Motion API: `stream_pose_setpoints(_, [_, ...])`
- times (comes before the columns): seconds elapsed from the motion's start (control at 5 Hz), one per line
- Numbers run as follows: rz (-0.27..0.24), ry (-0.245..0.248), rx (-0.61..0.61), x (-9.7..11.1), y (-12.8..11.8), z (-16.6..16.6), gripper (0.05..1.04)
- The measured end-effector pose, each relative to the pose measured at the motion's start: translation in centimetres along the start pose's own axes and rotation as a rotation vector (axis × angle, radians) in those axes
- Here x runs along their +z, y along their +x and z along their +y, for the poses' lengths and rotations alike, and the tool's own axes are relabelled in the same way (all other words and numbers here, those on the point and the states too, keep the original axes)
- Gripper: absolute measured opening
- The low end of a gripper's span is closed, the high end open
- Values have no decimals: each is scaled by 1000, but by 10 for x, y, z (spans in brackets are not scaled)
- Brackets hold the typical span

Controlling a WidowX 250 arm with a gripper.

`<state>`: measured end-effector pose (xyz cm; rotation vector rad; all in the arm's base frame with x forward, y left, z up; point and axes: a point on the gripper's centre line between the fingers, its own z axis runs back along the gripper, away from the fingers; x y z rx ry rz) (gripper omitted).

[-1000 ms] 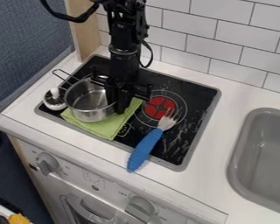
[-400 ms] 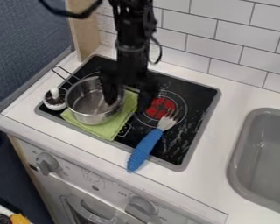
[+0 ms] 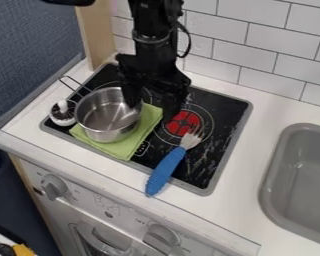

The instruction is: Move the silver pot to the top of the green cloth

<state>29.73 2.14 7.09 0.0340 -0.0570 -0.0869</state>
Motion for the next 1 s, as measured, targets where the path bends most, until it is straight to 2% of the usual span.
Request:
stream_pose_setpoints(0.2, [-4, -18, -23, 0, 1, -2, 1005])
stream_pose_setpoints(1.0, [-4, -18, -24, 0, 1, -1, 1005])
